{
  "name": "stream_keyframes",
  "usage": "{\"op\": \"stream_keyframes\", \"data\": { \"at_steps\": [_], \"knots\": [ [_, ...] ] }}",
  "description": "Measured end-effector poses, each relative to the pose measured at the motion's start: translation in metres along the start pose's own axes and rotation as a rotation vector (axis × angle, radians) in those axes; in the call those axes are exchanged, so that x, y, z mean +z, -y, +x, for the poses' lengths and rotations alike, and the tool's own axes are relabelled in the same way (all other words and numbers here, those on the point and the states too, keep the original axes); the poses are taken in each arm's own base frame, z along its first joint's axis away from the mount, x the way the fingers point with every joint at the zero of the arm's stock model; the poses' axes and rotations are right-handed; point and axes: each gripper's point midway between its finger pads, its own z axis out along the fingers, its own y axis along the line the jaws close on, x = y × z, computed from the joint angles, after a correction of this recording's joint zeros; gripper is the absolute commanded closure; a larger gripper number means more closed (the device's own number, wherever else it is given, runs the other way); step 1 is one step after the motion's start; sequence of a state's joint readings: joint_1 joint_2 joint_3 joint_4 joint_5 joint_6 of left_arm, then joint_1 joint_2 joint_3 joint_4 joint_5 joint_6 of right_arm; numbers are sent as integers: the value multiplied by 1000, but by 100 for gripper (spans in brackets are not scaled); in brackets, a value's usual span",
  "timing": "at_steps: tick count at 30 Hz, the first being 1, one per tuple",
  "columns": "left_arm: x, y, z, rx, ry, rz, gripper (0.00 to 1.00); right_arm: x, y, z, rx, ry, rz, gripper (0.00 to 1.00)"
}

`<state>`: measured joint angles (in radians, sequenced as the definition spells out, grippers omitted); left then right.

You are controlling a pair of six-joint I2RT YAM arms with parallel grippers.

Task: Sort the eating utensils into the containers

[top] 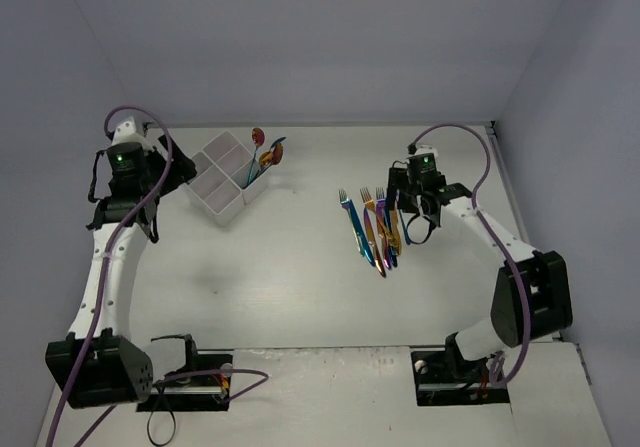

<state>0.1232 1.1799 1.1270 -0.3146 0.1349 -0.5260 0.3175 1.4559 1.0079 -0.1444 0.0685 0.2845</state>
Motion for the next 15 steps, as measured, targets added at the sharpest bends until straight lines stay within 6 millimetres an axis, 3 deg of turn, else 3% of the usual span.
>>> {"op": "stream_keyframes", "data": {
  "at_steps": [4, 8, 15],
  "knots": [
    [-30, 23, 27, 112, -74, 58, 21, 30, 21, -9, 50, -40, 62, 47],
    [-51, 28, 47, 162, -142, 87, 21, 65, 30, -9, 62, -91, 93, 63],
    [-75, 30, 84, 195, -248, 132, 21, 110, 42, -7, 43, -152, 114, 69]
  ]
}}
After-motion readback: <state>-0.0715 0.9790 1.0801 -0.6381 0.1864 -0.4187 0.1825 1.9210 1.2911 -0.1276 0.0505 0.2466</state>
